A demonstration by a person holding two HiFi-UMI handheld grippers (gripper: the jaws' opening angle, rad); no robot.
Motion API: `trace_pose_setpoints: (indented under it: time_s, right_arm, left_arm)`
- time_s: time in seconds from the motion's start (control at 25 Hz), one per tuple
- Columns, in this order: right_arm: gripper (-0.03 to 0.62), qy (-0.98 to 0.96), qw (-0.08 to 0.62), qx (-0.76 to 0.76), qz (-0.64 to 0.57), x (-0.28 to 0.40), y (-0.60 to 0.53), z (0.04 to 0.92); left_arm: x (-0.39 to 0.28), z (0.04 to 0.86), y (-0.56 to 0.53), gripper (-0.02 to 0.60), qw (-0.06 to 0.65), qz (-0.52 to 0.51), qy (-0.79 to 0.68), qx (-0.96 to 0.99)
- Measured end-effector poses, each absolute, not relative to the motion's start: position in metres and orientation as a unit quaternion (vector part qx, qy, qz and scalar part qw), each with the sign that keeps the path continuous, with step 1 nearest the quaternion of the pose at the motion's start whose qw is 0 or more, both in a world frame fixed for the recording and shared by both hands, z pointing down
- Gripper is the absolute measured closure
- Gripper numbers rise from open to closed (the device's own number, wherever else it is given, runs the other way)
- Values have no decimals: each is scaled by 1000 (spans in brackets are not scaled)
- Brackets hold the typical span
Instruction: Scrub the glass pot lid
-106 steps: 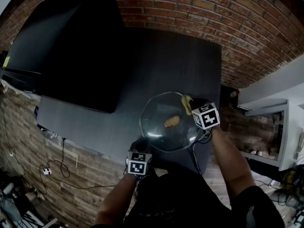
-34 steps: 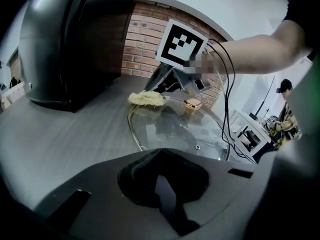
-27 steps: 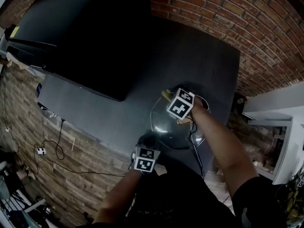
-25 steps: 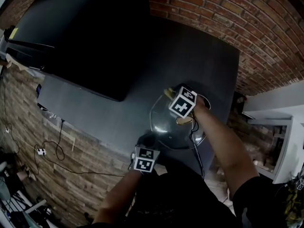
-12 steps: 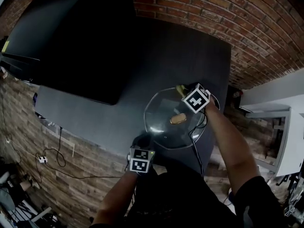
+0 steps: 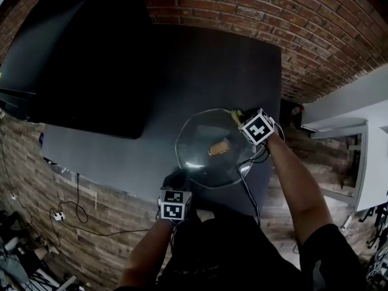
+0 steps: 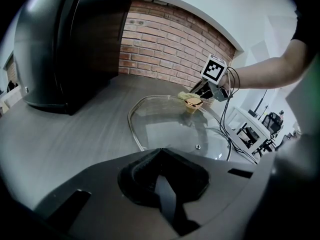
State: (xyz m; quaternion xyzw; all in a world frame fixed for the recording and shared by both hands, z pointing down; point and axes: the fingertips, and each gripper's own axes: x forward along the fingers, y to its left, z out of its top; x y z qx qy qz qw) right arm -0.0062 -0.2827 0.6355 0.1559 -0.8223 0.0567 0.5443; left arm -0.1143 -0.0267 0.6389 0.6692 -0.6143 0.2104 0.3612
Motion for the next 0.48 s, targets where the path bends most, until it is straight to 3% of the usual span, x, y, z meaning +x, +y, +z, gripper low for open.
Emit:
trace_pose_setpoints:
  time_s: [0.48]
  right_arm:
    - [569,-817,538,189,86,42,-259,636]
  left_arm:
    - [-116,639,-27,548,363,214,-606,675]
